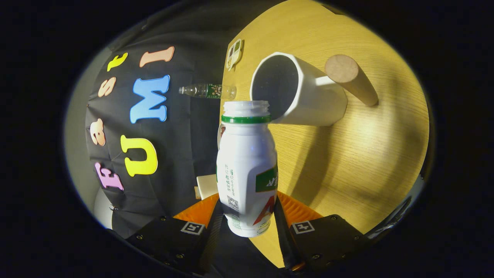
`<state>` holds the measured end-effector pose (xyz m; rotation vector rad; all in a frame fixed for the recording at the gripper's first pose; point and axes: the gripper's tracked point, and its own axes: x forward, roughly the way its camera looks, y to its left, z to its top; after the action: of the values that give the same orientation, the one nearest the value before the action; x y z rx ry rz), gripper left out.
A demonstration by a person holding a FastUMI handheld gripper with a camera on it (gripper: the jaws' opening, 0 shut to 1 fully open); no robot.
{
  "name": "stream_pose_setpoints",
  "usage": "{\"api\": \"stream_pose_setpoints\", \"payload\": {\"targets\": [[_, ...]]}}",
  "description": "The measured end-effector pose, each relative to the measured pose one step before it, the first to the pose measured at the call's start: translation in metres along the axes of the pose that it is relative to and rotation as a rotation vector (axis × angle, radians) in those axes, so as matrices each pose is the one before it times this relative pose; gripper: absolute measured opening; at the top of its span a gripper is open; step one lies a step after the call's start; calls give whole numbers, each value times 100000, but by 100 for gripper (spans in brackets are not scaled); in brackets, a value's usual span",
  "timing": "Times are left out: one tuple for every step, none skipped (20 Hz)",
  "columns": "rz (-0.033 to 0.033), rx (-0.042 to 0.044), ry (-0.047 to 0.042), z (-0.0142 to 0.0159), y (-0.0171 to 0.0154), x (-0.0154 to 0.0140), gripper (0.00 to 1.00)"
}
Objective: Take the bottle from table, then pour the juice into the cup, finally place the bottle on the coaster
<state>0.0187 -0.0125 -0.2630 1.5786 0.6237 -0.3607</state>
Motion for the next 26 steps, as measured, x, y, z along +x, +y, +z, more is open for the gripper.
{"api": "stream_pose_setpoints", "payload": {"targets": [[-163, 492, 521, 2, -23, -185, 68], [-56, 806, 312, -49, -42, 34, 68], [104, 1125, 755, -155, 221, -91, 68], [-134, 925, 124, 22, 33, -138, 67], [-437, 1061, 716, -87, 12, -96, 68], [-535, 859, 776, -27, -52, -50, 68], [-149, 722, 508, -74, 63, -73, 68], [-318, 825, 992, -121, 47, -10, 68], [-223, 710, 532, -43, 26, -173, 68], [-440, 986, 1146, -113, -9, 2, 68], [130, 778, 12, -9, 161, -143, 68], [-16, 857, 554, 43, 70, 20, 68], [-93, 663, 131, -18, 53, -4, 68], [60, 861, 255, -1, 65, 0, 68], [-15, 725, 255, 42, 293, 230, 68], [-472, 612, 31, 10, -5, 133, 68], [-3, 581, 275, -41, 46, -123, 68], [-180, 803, 131, -23, 29, -47, 68], [150, 551, 94, 83, 59, -162, 68], [-141, 400, 29, 62, 22, -24, 68], [43, 449, 206, -15, 87, -10, 68], [-291, 630, 124, 50, -22, -41, 68], [175, 667, 10, 16, 121, 4, 68], [-223, 898, -179, 109, 2, -115, 68], [274, 650, 271, -54, 98, 27, 68], [196, 295, -19, 53, 46, -5, 68]]}}
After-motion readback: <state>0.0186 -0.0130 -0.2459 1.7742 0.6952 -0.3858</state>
